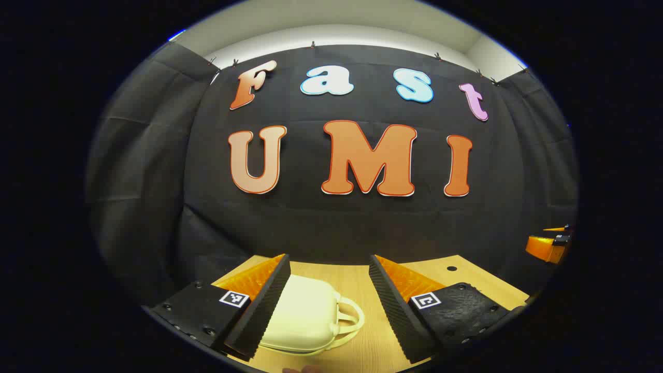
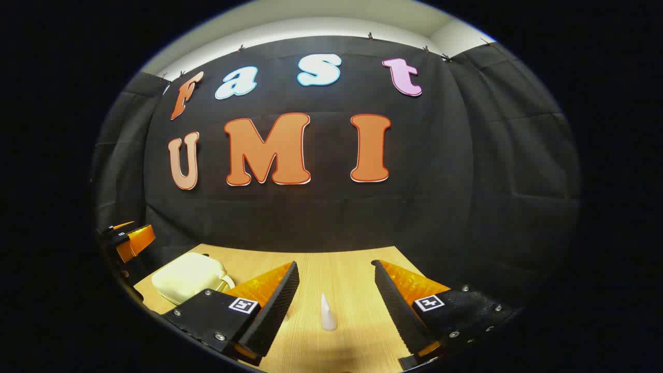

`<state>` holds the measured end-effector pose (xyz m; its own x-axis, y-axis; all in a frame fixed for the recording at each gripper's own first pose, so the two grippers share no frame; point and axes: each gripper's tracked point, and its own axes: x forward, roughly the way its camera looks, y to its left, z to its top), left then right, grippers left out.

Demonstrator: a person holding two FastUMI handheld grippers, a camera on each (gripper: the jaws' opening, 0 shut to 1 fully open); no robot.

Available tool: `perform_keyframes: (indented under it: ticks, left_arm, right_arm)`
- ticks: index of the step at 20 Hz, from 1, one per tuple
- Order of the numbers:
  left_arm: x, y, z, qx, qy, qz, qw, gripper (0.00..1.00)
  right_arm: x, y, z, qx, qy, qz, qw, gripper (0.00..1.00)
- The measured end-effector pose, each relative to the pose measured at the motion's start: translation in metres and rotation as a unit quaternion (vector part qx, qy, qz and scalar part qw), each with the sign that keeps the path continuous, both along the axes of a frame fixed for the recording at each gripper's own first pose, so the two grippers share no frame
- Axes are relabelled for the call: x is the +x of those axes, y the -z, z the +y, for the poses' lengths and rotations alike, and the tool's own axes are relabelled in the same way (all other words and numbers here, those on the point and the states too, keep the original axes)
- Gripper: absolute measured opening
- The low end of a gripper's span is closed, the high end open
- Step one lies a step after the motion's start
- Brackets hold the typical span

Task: First open the suitcase, pack the skin care products into it, and then close the suitcase.

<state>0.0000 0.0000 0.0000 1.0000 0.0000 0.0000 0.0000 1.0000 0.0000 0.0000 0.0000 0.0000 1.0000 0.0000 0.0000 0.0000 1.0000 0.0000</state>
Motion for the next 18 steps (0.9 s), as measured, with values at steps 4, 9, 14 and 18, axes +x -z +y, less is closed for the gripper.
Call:
perform_keyframes:
  ticks: [4, 9, 14, 18]
  left_arm:
    - [0.001, 0.001, -0.005, 0.027, 0.000, -0.009, 1.000, 0.98]
    - [-0.005, 0.016, 0.001, 0.018, -0.014, 0.001, 1.000, 0.98]
    - [-0.003, 0.021, 0.009, 0.016, -0.011, 0.013, 1.000, 0.98]
    - [0.002, 0.023, 0.022, 0.038, -0.019, 0.013, 0.999, 0.98]
  right_arm:
    - [-0.002, 0.008, -0.015, 0.000, 0.015, 0.005, 1.000, 0.94]
    - [0.001, 0.012, -0.021, 0.011, 0.017, 0.013, 1.000, 0.94]
    - [-0.002, 0.017, -0.016, 0.012, 0.025, 0.020, 0.999, 0.94]
    - [0.001, 0.021, -0.008, 0.002, 0.019, 0.028, 0.999, 0.94]
